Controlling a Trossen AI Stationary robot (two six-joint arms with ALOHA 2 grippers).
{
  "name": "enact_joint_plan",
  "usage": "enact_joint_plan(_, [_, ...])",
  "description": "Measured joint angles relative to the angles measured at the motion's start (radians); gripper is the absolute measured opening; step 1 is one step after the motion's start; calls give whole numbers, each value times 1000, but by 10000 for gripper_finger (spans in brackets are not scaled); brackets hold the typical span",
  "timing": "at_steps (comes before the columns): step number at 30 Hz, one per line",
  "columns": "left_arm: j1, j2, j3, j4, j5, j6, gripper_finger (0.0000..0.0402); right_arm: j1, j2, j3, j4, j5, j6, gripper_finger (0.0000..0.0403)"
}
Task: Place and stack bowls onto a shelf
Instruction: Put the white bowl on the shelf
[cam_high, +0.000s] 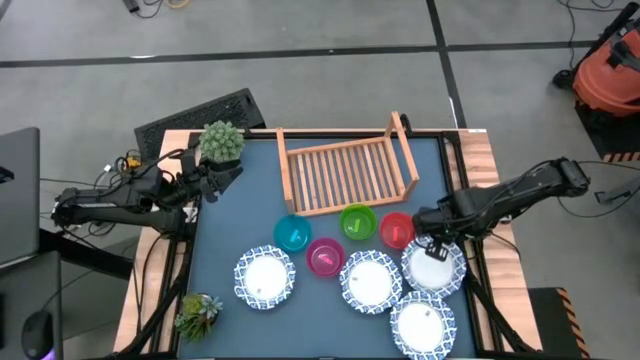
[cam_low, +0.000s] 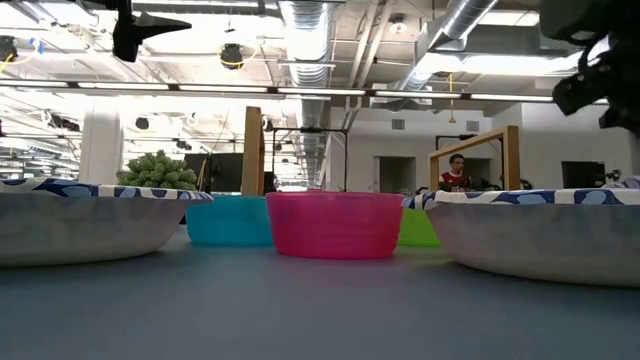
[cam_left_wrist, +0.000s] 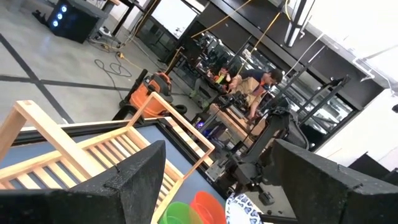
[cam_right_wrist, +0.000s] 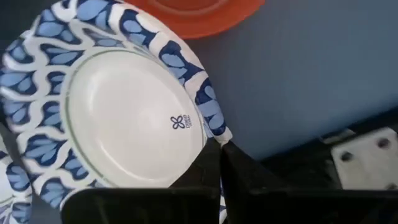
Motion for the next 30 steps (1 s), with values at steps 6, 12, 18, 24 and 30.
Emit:
enact_joint_plan(6, [0,0,0,0,0,0,281,-11,0,66,-73,16,15,20])
enact_joint_plan(12, [0,0,0,0,0,0,281,-11,0,161,-175,27,10,21])
enact_joint_plan(18, [0,0,0,0,0,0,281,-12,0,295,-249,-11,-19,22])
enact_joint_plan(24, [0,0,0,-1,0,1,281,-32,0,473,-233,-23,-23,22])
enact_joint_plan(30, [0,0,0,-1,0,2,281,-152,3,623,-69,109,-145,22])
